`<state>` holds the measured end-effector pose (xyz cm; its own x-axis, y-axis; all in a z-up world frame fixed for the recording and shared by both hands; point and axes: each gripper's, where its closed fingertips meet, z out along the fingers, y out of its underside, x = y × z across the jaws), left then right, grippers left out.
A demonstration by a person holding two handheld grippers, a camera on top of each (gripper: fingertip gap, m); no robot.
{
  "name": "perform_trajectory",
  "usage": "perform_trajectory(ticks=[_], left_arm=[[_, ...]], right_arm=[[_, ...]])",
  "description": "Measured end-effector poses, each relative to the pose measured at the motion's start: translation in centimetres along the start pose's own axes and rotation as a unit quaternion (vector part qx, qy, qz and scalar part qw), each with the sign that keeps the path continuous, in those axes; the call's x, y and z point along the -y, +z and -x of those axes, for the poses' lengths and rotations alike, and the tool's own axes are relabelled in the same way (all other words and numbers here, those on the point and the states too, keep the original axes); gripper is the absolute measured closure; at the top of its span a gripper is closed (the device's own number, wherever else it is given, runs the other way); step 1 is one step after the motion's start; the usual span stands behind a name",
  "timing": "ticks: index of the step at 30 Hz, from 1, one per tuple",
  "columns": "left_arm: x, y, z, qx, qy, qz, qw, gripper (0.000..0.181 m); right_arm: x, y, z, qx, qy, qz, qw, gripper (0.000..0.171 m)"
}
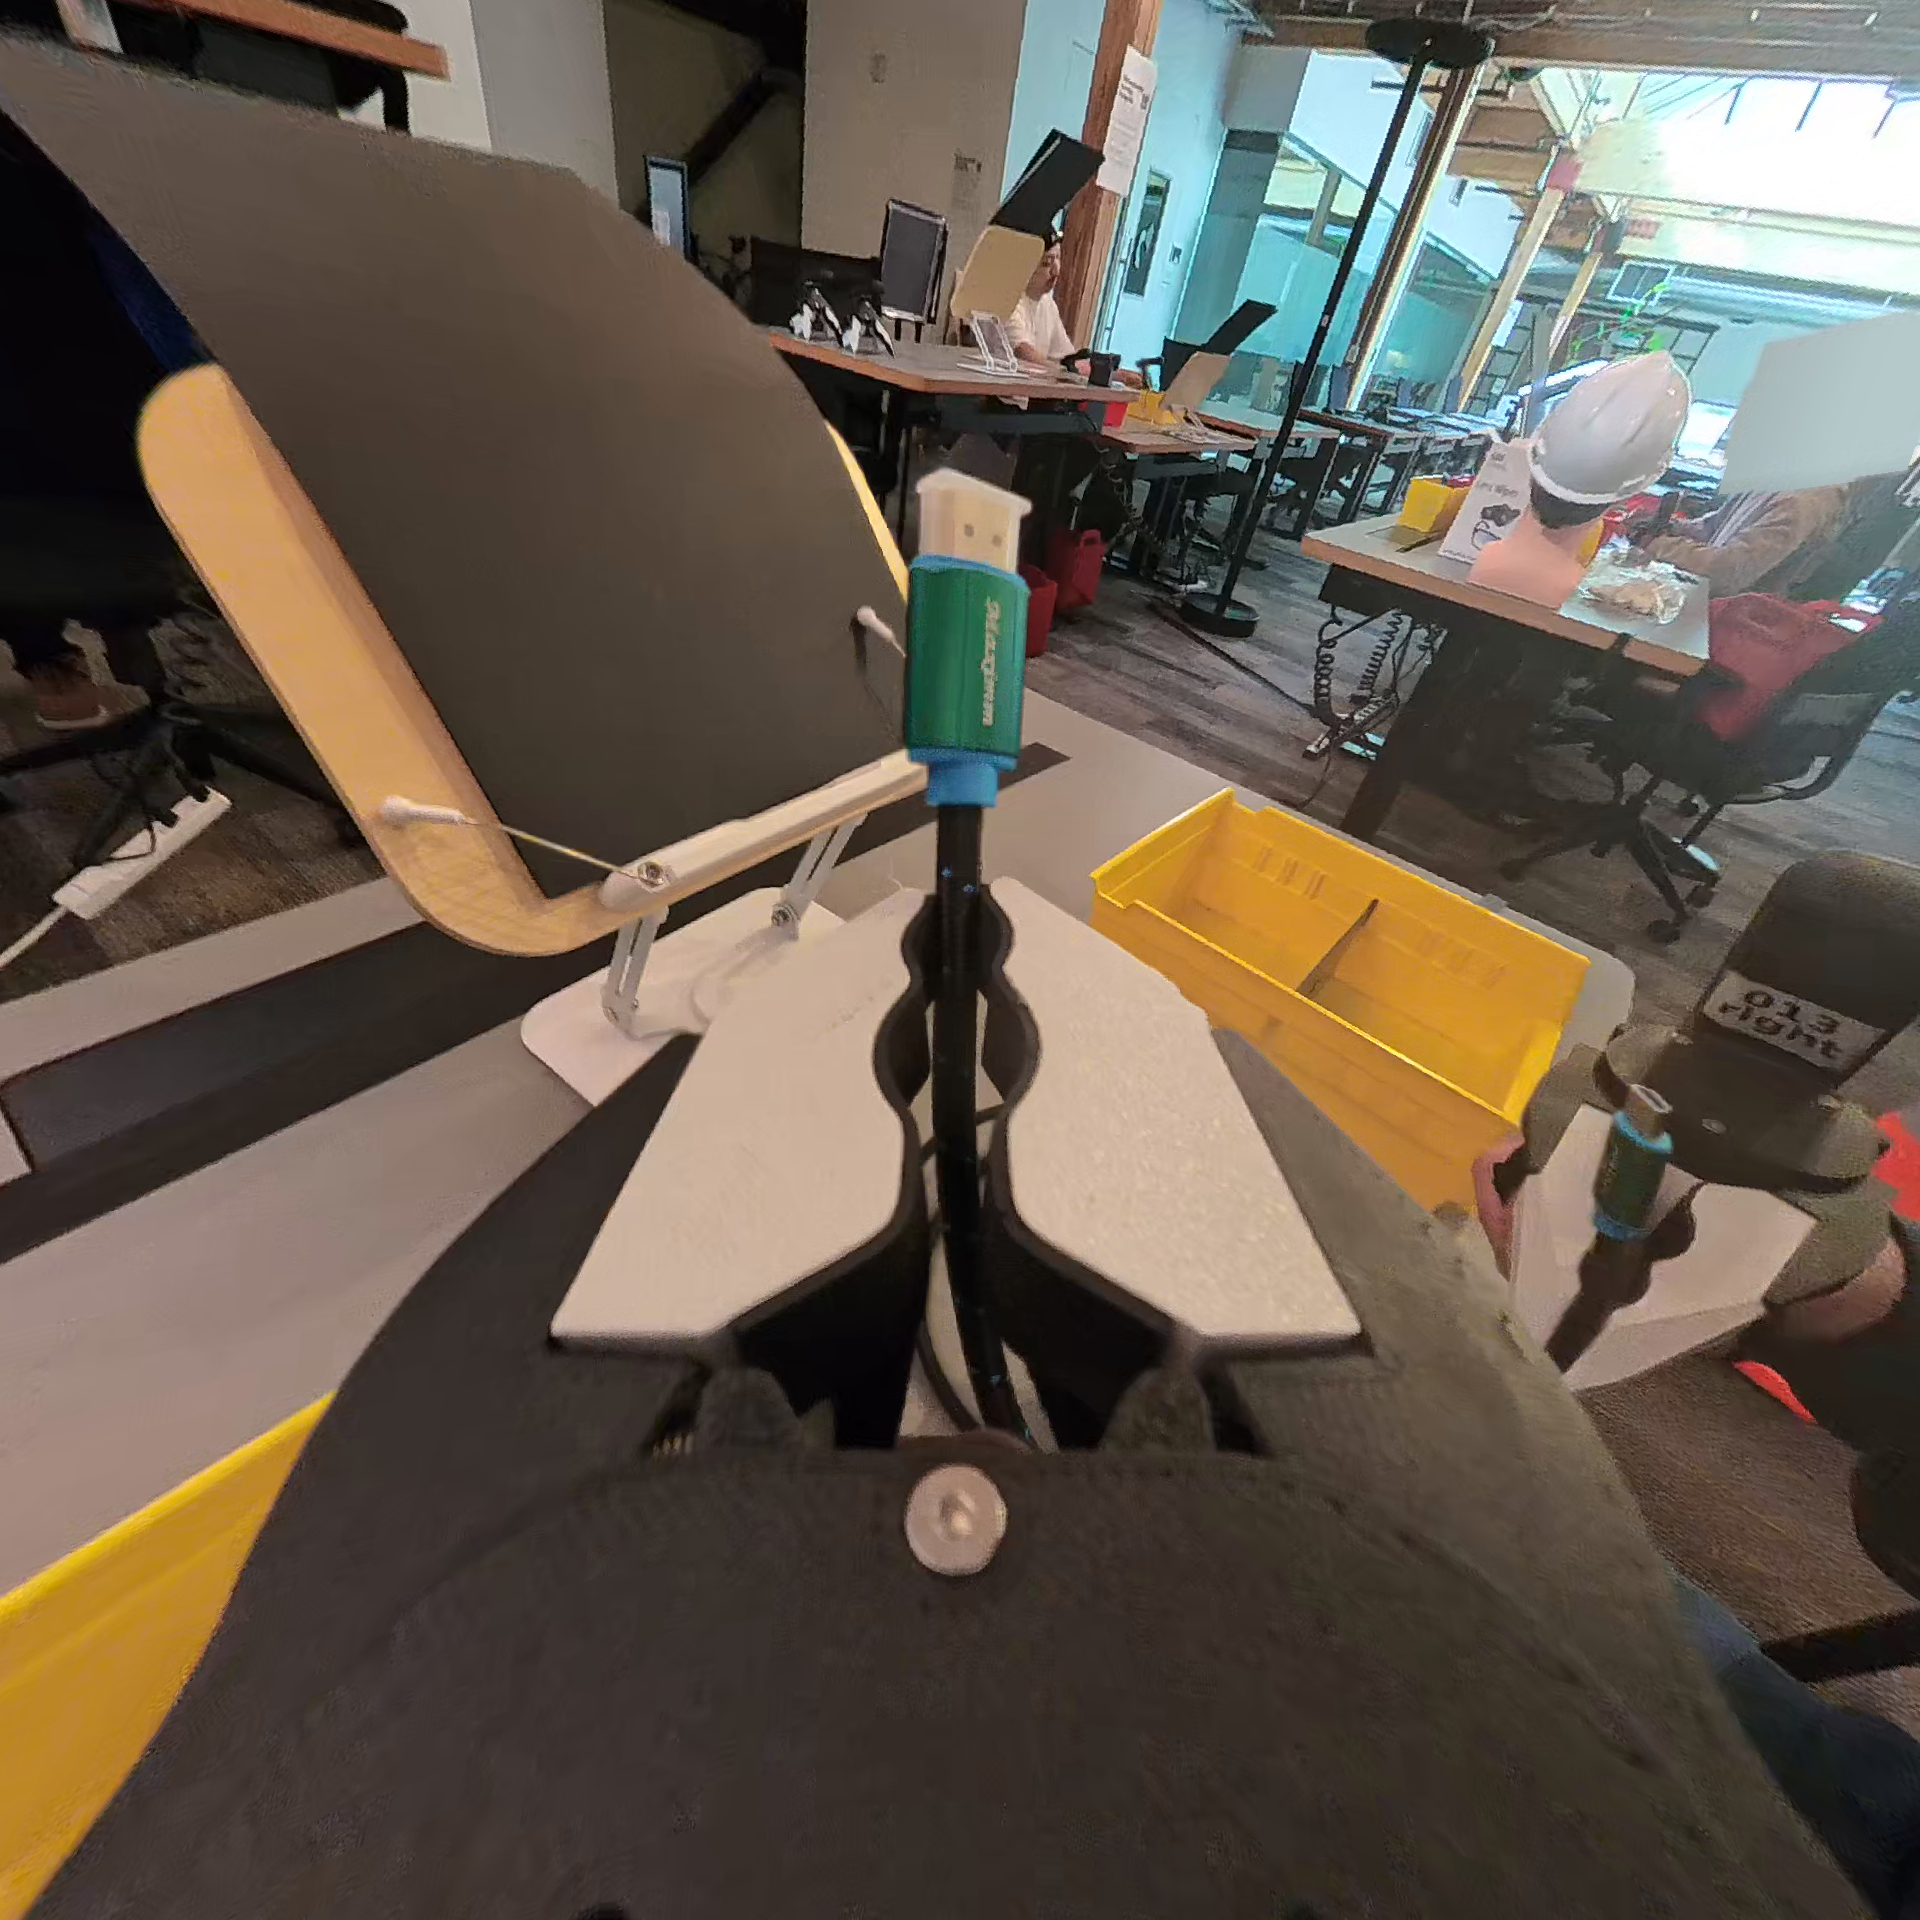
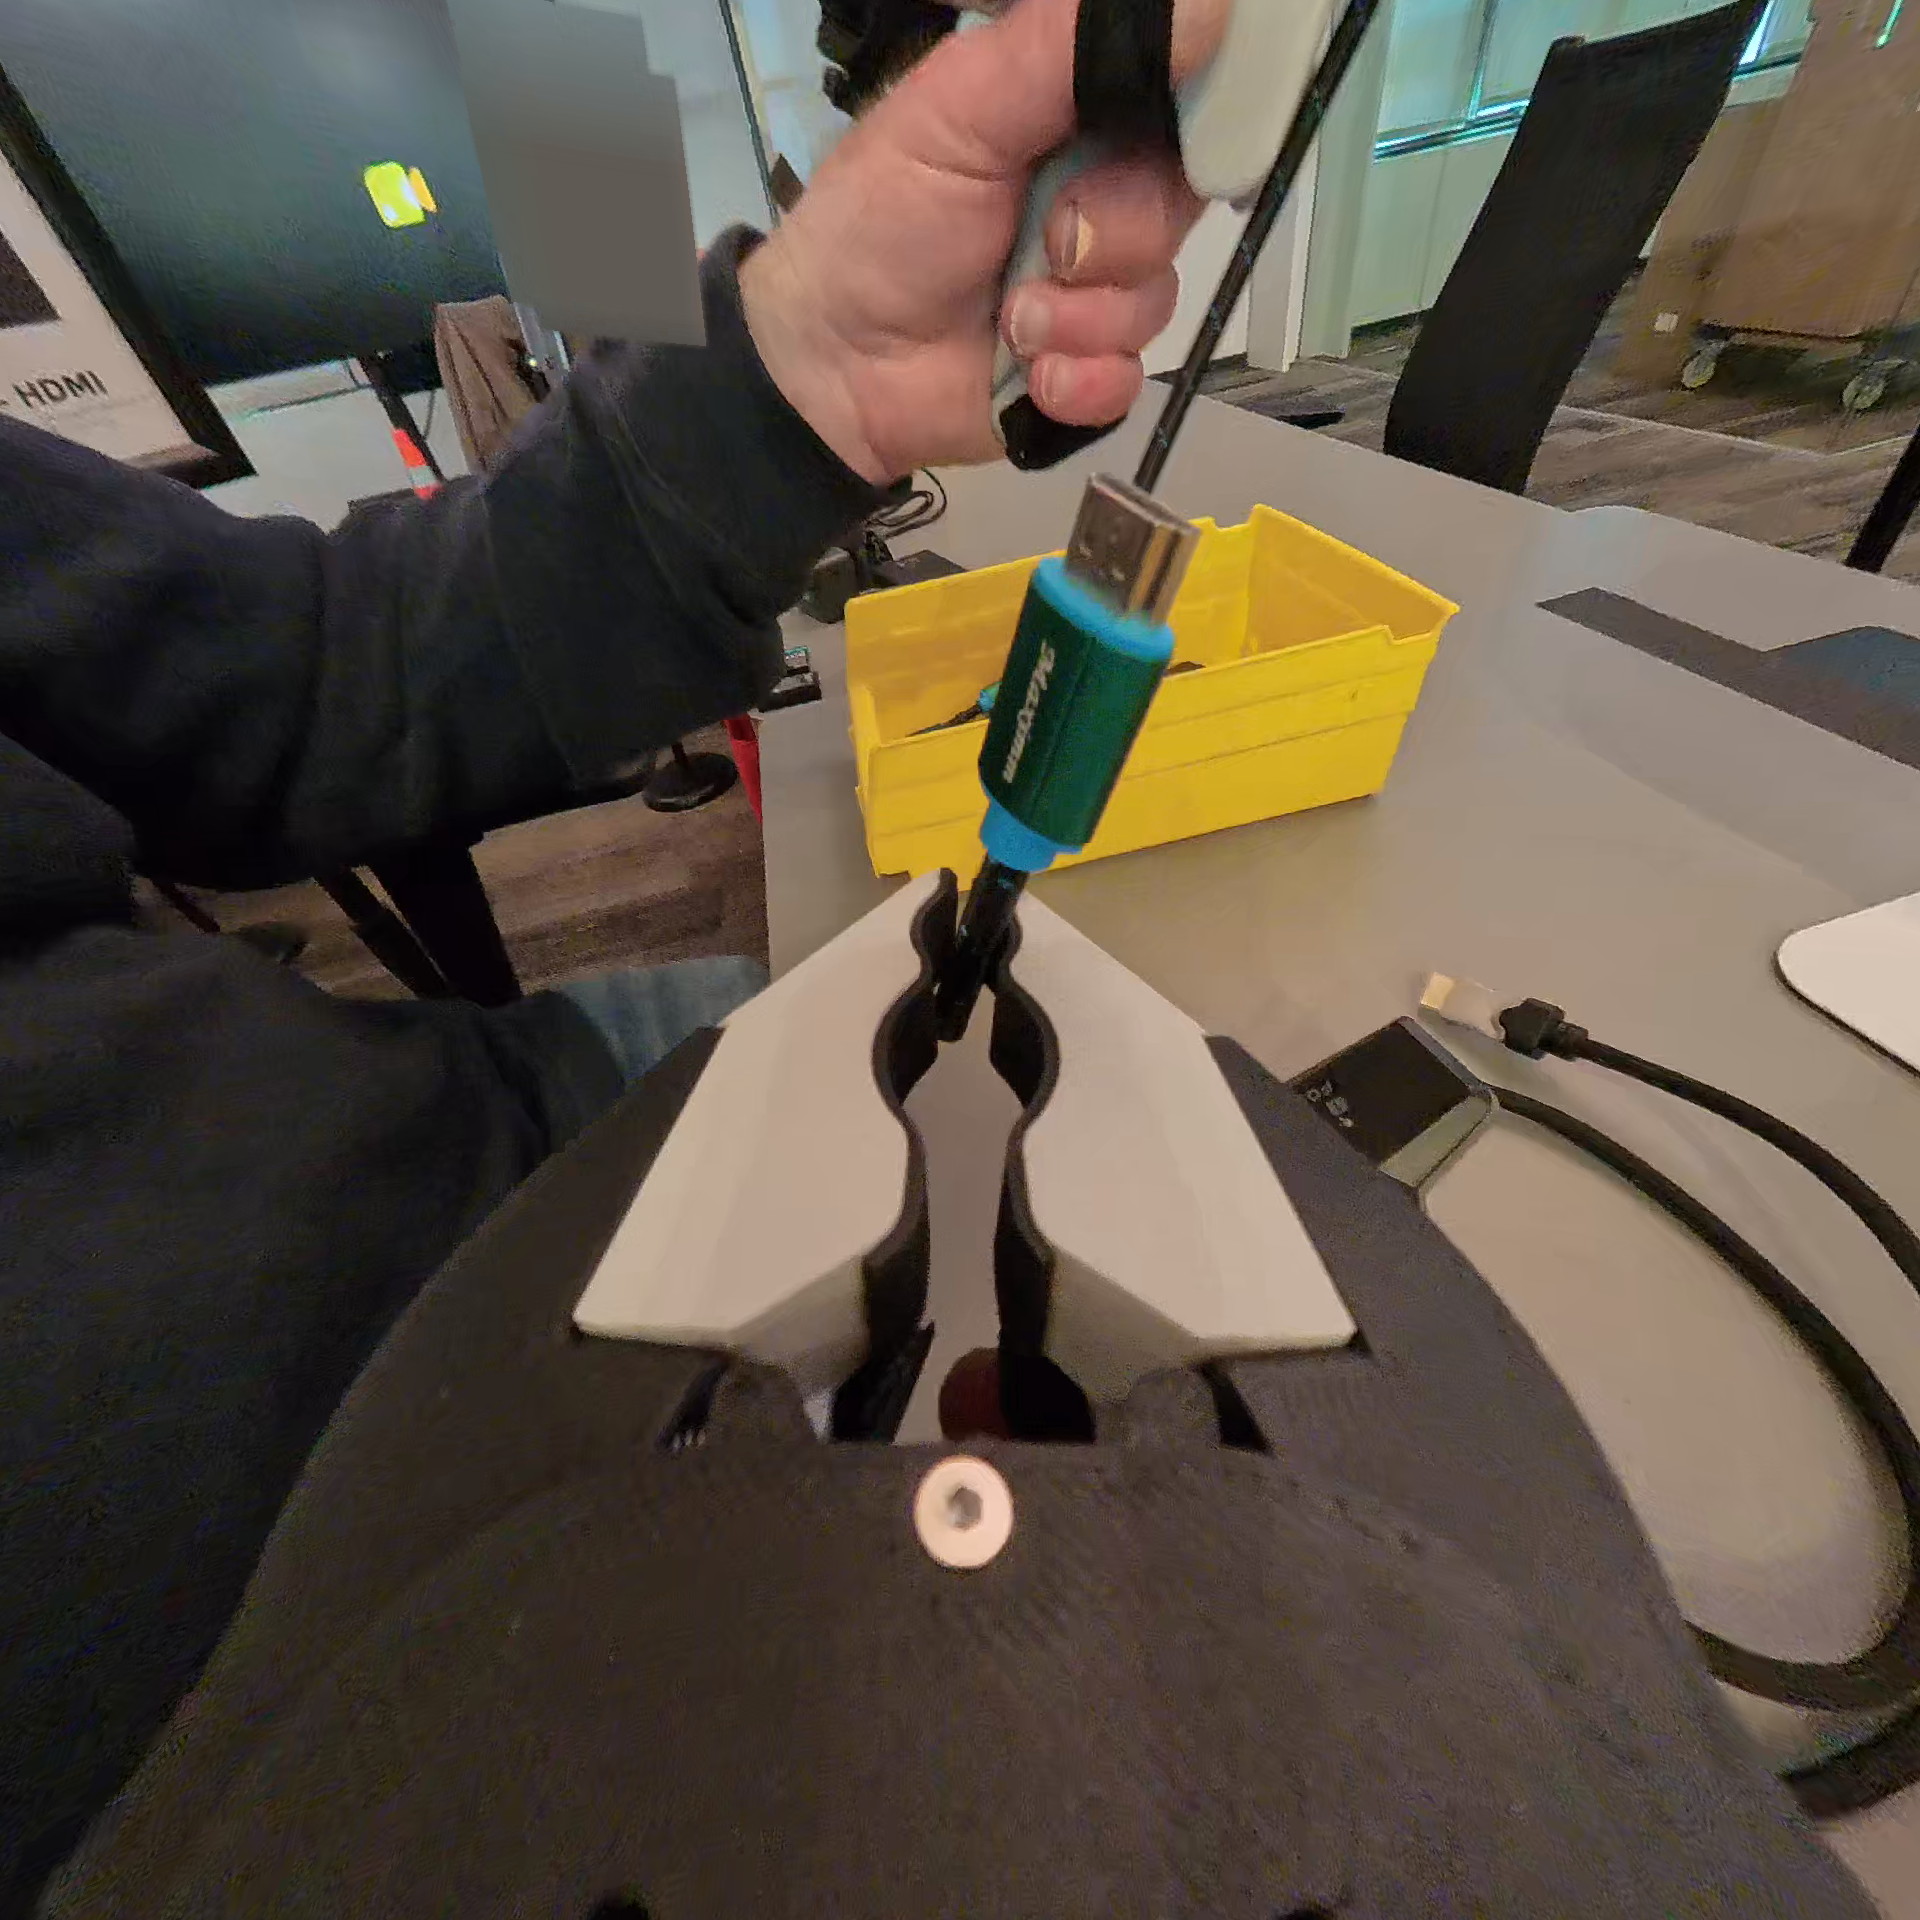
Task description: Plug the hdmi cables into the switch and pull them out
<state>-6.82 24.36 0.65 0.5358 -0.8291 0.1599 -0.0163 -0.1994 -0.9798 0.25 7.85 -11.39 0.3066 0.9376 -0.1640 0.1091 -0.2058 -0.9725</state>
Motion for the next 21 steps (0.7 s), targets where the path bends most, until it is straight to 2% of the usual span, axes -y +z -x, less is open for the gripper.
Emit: perform_trajectory(ticks=[5,9,14,16,19,21], left_arm=[[-2.8,1.6,0.6,-0.01,-0.018,0.042,0.999,0.171],[-4.4,1.7,0.7,-0.001,-0.001,0.075,0.997,0.124],[-5.7,0.3,-0.7,0.026,0.053,0.098,0.993,0.102],[-7.7,-0.4,-0.4,0.035,0.053,0.152,0.986,0.101],[-11.2,-2.0,1.1,0.051,0.037,0.262,0.963,0.08],[-12.7,-3.3,0.5,0.016,0.012,0.313,0.95,0.08]], right_arm=[[2.3,-0.2,-0.2,0.02,0.066,-0.055,0.996,0.171],[3.2,-0.2,-0.9,0.025,0.103,-0.08,0.991,0.171],[4.3,0.6,-1.4,0.051,0.144,-0.101,0.983,0.171],[4.4,0.9,-1.5,0.054,0.151,-0.102,0.982,0.171],[4.7,1.1,-2.0,0.05,0.167,-0.115,0.978,0.171],[4.5,1.2,-2.5,0.044,0.182,-0.115,0.975,0.171]])
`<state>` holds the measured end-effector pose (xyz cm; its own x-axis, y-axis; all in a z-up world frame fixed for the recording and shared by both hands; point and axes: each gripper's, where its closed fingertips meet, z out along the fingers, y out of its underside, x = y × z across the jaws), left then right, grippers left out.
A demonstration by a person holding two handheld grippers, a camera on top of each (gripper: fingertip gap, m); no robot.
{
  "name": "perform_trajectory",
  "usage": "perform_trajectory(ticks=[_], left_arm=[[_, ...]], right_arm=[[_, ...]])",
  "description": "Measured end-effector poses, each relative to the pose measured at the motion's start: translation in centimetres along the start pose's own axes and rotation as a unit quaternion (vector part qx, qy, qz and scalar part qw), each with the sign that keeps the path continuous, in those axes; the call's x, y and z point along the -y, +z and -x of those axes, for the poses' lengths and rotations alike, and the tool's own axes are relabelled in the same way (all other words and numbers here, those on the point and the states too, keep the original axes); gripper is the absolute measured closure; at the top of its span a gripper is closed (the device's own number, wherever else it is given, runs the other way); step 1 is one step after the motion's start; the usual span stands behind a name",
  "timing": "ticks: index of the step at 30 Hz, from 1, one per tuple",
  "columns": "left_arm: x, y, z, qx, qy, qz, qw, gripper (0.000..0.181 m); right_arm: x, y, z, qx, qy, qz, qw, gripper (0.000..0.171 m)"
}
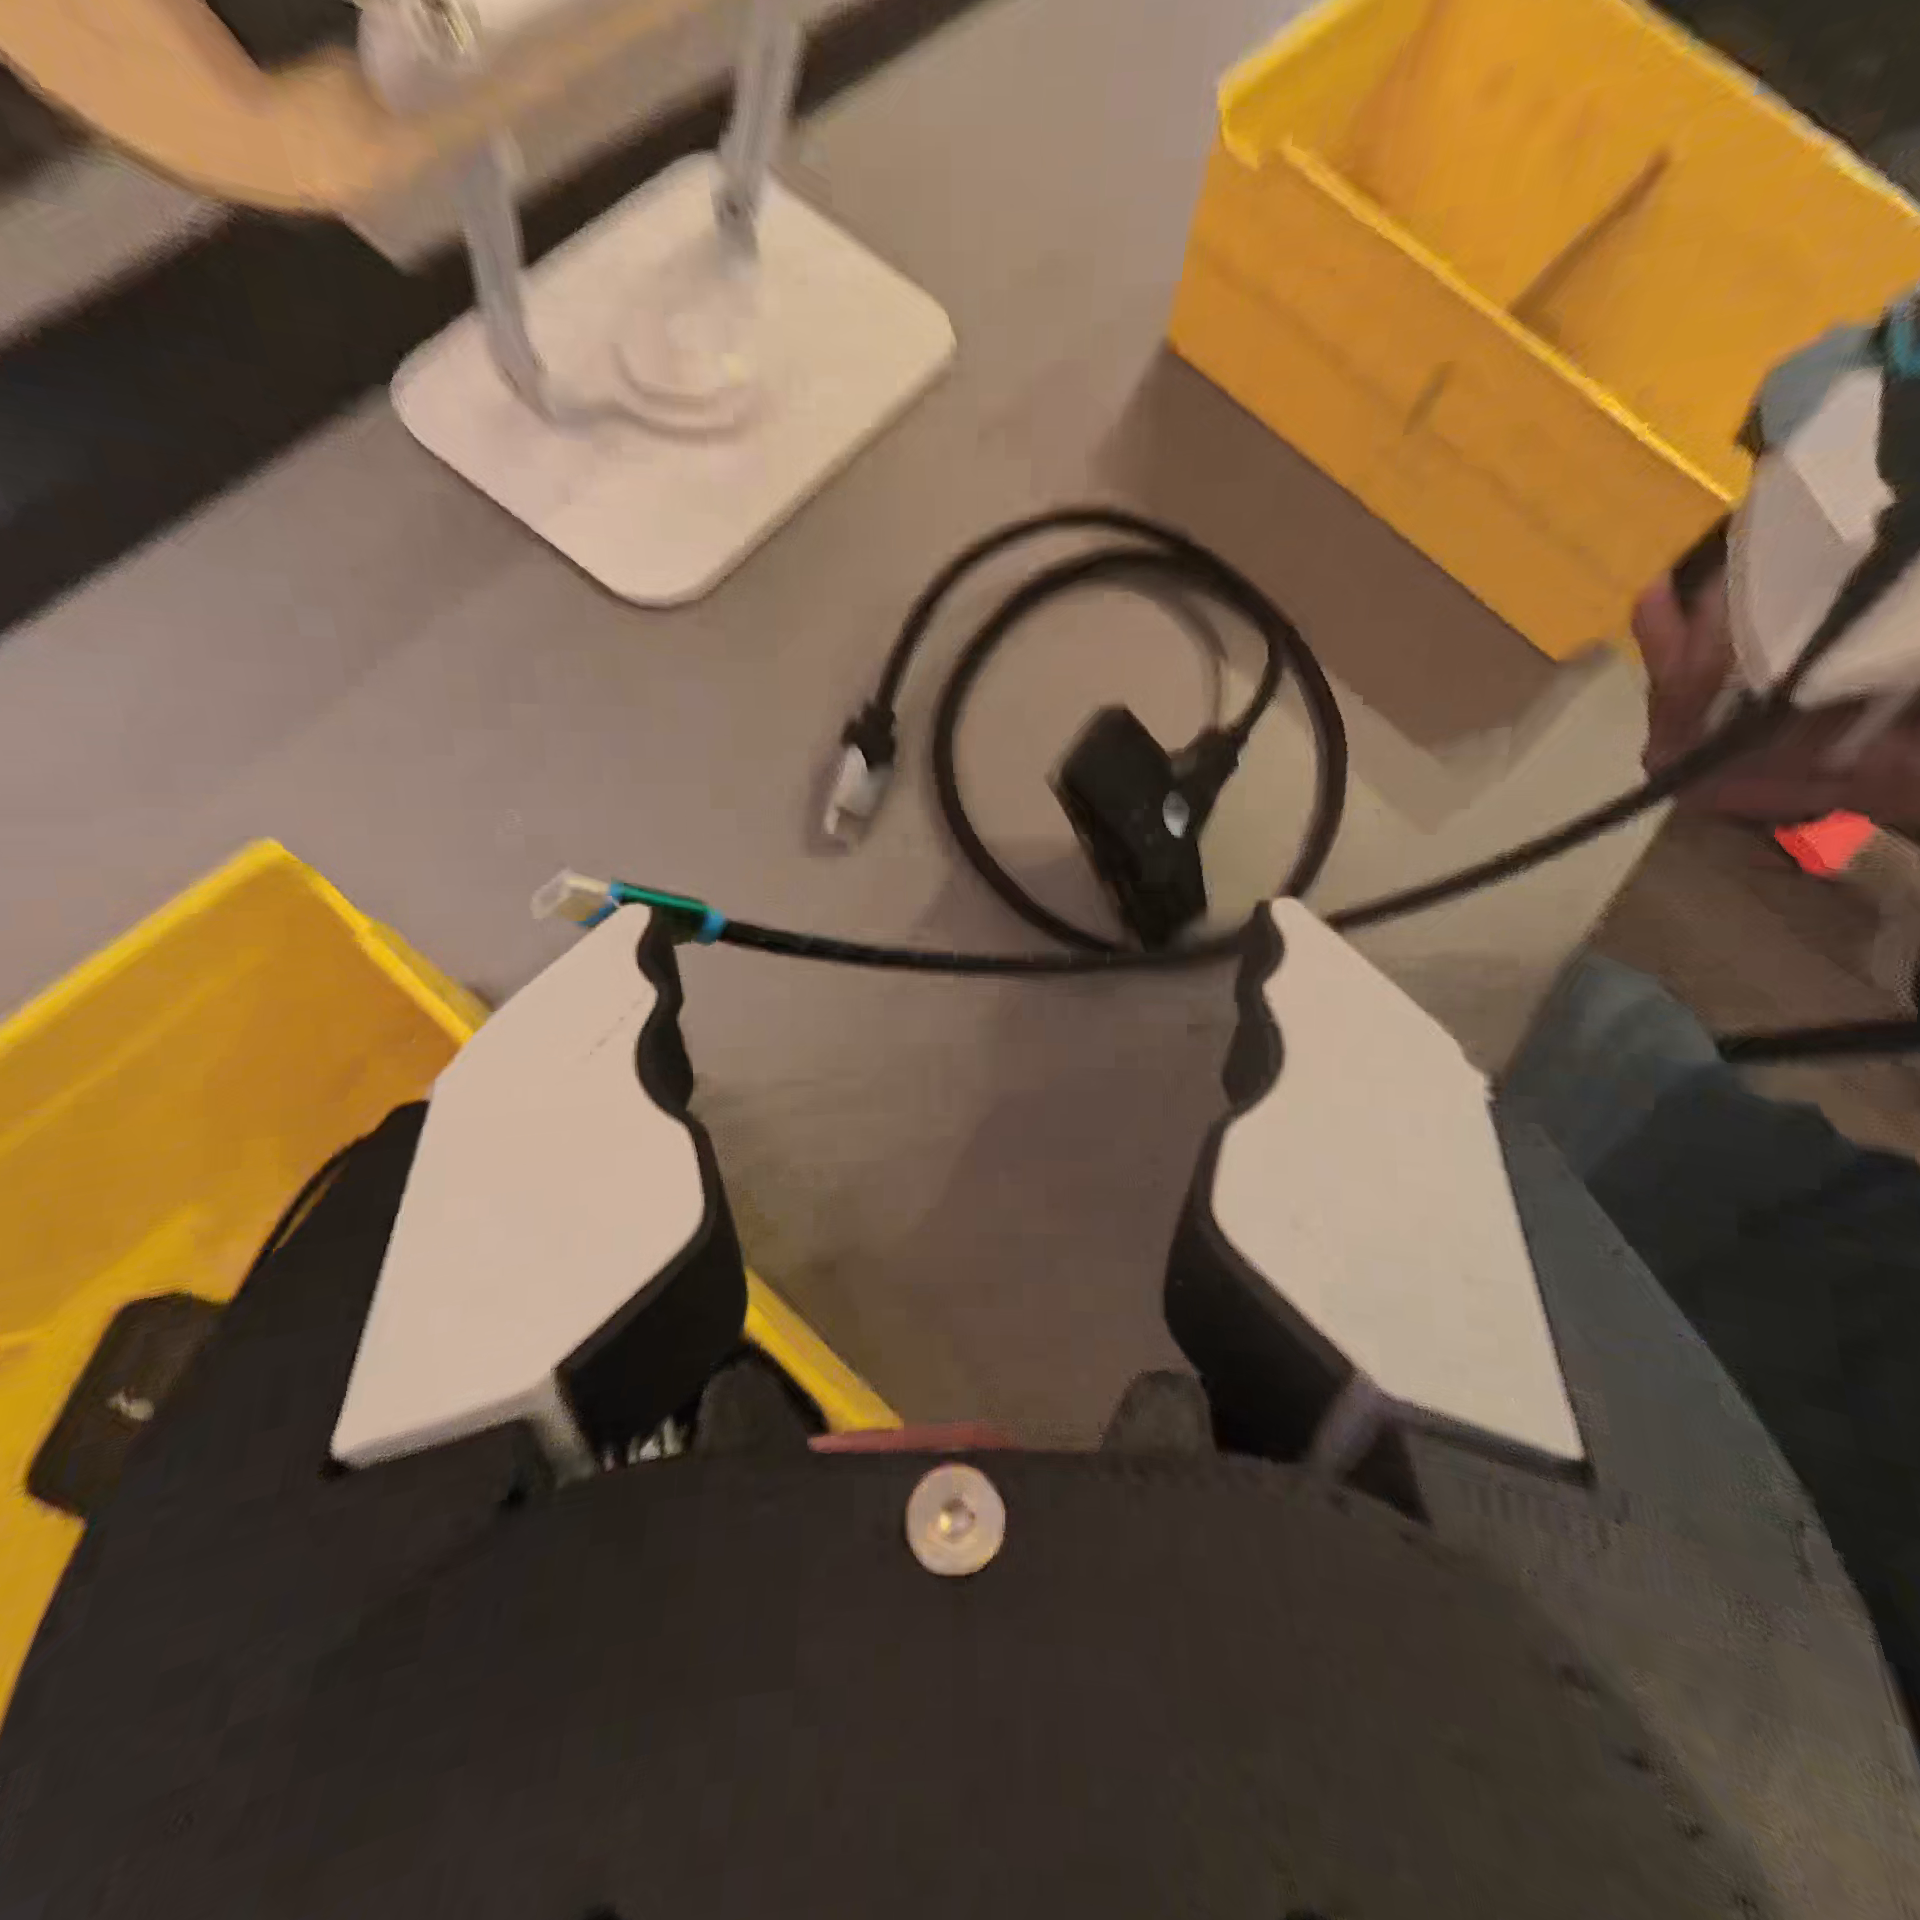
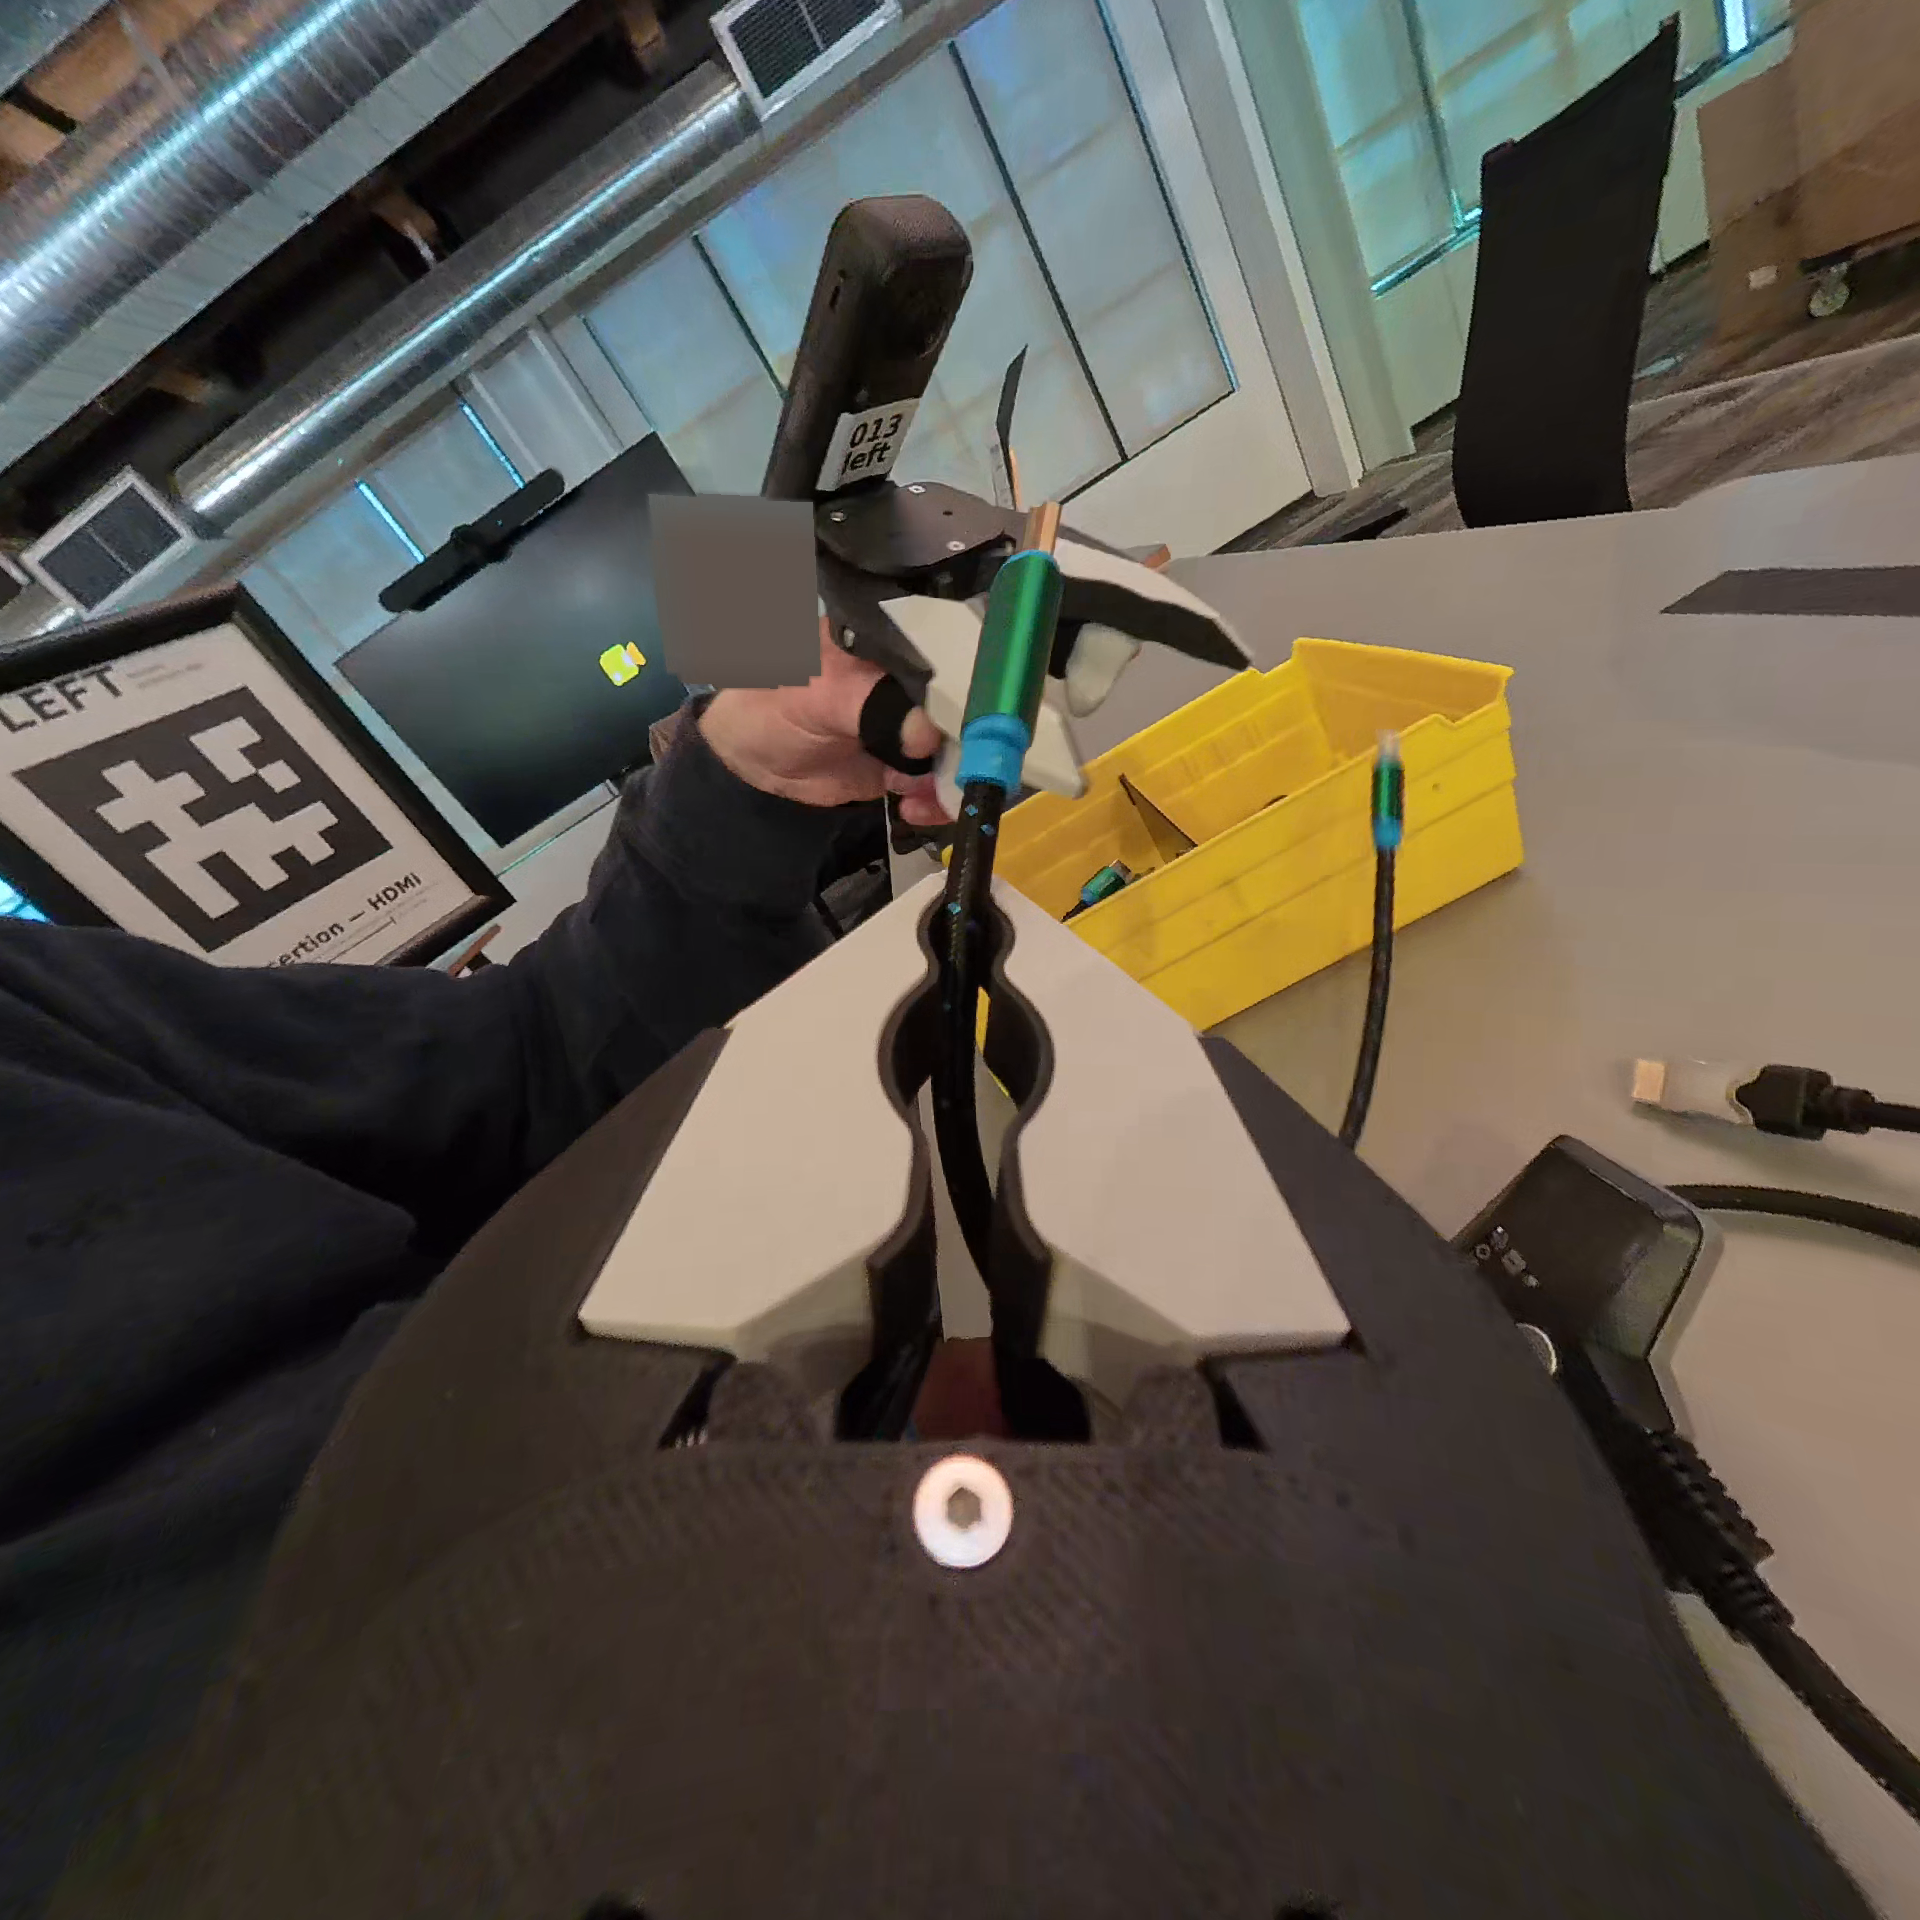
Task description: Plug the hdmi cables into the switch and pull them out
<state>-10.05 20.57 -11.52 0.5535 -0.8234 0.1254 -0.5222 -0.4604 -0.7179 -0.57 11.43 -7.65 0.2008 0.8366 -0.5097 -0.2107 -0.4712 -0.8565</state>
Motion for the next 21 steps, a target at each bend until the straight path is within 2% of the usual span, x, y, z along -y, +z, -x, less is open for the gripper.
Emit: perform_trajectory(ticks=[3,5,7,9,11,13,14,17,20,21], left_arm=[[-1.7,-0.8,0.6,0.015,0.015,0.042,0.999,0.077],[-1.5,-1.4,-0.4,0.003,0.029,0.026,0.999,0.076],[-0.5,-1.8,-3.6,-0.046,0.055,-0.027,0.997,0.087],[-0.4,-1.0,-7.9,-0.101,0.076,-0.057,0.99,0.092],[-0.6,0.7,-11.7,-0.121,0.113,-0.088,0.982,0.095],[-1.7,2.9,-14.2,-0.124,0.142,-0.083,0.979,0.089],[-2.1,3.8,-15.2,-0.13,0.149,-0.085,0.976,0.093],[-4.0,5.7,-17.1,-0.187,0.133,-0.054,0.972,0.117],[-3.9,5.4,-17.3,-0.219,0.11,-0.071,0.967,0.174],[-4.1,5.1,-17.6,-0.244,0.108,-0.071,0.961,0.174]], right_arm=[[-0.1,0.0,-0.8,-0.011,0.026,-0.012,1.0,0.171],[0.0,0.2,-0.8,-0.002,0.044,-0.026,0.999,0.171],[-0.2,0.7,-0.9,-0.001,0.055,-0.032,0.998,0.171],[-0.2,1.4,-0.7,0.005,0.069,-0.045,0.997,0.171],[-0.1,2.3,-0.2,0.021,0.082,-0.063,0.994,0.171],[0.0,3.0,0.2,0.025,0.086,-0.074,0.993,0.171],[0.1,3.3,0.6,0.031,0.089,-0.081,0.992,0.171],[0.2,3.5,1.0,0.027,0.079,-0.087,0.993,0.171],[0.2,3.1,1.1,0.035,0.084,-0.082,0.992,0.171],[0.0,3.1,1.0,0.023,0.062,-0.064,0.996,0.171]])
